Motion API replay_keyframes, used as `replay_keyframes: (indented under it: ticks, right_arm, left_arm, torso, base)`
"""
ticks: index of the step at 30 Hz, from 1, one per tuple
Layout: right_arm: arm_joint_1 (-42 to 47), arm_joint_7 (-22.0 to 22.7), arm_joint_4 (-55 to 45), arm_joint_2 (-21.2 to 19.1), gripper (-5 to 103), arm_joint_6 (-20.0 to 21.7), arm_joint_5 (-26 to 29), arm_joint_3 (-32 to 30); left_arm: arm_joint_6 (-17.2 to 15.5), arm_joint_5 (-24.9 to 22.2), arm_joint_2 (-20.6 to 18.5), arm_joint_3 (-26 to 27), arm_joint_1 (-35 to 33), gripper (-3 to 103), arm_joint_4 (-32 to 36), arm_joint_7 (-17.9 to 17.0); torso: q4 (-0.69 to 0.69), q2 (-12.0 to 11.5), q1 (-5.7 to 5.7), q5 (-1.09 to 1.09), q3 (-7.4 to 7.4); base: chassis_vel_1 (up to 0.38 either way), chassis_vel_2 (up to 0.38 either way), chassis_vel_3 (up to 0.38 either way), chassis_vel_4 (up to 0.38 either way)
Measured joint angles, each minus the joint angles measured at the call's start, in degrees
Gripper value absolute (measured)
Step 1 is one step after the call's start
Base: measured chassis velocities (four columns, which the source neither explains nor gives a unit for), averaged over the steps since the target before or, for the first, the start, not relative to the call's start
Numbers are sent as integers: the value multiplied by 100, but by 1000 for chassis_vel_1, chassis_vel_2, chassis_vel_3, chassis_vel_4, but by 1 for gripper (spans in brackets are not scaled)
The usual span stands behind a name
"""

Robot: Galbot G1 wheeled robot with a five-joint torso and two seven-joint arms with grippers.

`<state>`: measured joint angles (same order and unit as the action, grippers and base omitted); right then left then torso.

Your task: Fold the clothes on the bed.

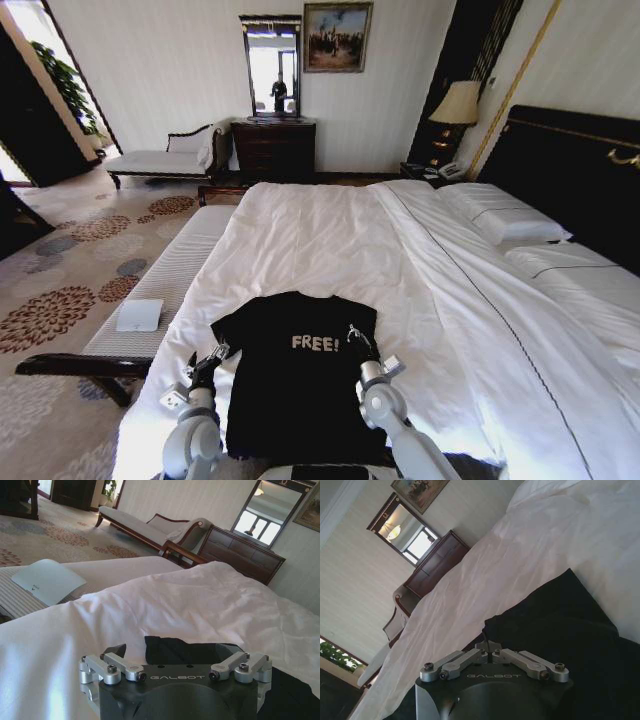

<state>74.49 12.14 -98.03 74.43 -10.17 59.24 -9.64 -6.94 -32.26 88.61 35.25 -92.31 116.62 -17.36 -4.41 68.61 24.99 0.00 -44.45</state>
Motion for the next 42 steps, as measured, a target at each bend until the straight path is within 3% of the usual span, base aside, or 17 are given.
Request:
replay_keyframes:
  ticks: [11, 18, 20, 21, 24, 26, 28, 30, 32, 33, 35, 36, 39, 41, 42]
  right_arm:
    - [-113, -116, 118, 23, 0, -122, -72, 367]
    - [-384, 129, 365, 130, -3, -126, -231, 376]
    - [-418, 168, 165, 154, 8, -127, -128, 188]
    - [-418, 168, 165, 154, 8, -127, -128, 188]
    - [-402, 385, -457, 158, 23, -121, 399, -98]
    - [-364, 476, -647, 145, 23, -109, 548, -156]
    - [-199, 630, -1003, 94, 35, -65, 710, -265]
    - [-19, 720, -1177, 48, 45, -27, 603, -350]
    - [65, 829, -1224, 23, 45, 37, 461, -401]
    - [226, 1068, -1302, -20, 56, 160, 279, -473]
    - [463, 1611, -1502, -53, 62, 367, 267, -526]
    - [463, 1611, -1502, -53, 62, 367, 267, -526]
    - [963, 2293, -2042, 2, 78, 533, 574, -468]
    - [1099, 2372, -2156, 38, 78, 555, 612, -431]
    - [1265, 2436, -2284, 98, 84, 569, 635, -392]
  left_arm:
    - [28, -7, -16, -59, 35, 100, -86, 1]
    - [30, -44, -91, -50, 42, 100, -88, 1]
    - [30, -58, -115, -37, 40, 100, -94, 1]
    - [30, -58, -115, -37, 40, 100, -94, 1]
    - [30, -80, -149, -29, 41, 100, -115, 1]
    - [30, -81, -156, -31, 45, 100, -122, 2]
    - [29, -83, -169, -58, 82, 100, -142, 2]
    - [20, -83, -180, -89, 114, 100, -151, 1]
    - [12, -83, -185, -105, 131, 100, -153, 0]
    - [7, -83, -192, -119, 143, 100, -153, -5]
    - [4, -85, -199, -130, 141, 100, -151, -8]
    - [4, -85, -199, -130, 141, 100, -151, -8]
    - [9, -103, -214, -119, 98, 100, -150, -7]
    - [13, -107, -216, -113, 91, 100, -154, -7]
    - [23, -111, -219, -107, 81, 100, -158, -6]
  torso:
    - [0, 0, 0, 0, 0]
    - [0, 0, 0, 1, 0]
    - [0, 0, 0, 1, 0]
    - [0, 0, 0, 1, 0]
    - [0, 0, 0, 0, 0]
    - [0, 0, 0, 0, 0]
    - [0, 0, 0, 0, 0]
    - [0, 0, 0, 0, 0]
    - [0, 0, 0, 0, 0]
    - [-1, 0, 0, 0, 0]
    - [-2, 0, 0, 1, 0]
    - [-2, 0, 0, 1, 0]
    - [0, 0, 0, 0, 0]
    - [-1, 0, 0, 0, 0]
    - [-1, 0, -1, 0, 1]
  base:
    - [0, 0, 0, 0]
    - [0, 0, 0, 0]
    - [0, 0, 0, 0]
    - [0, 0, 0, 0]
    - [0, 0, 0, 0]
    - [0, 0, 0, 0]
    - [0, 0, 0, 0]
    - [0, 0, 0, 0]
    - [0, 0, 0, 0]
    - [0, 0, 0, 0]
    - [0, 0, 0, 0]
    - [0, 0, 0, 0]
    - [0, 0, 0, 0]
    - [0, 0, 0, 0]
    - [0, 0, 0, 0]
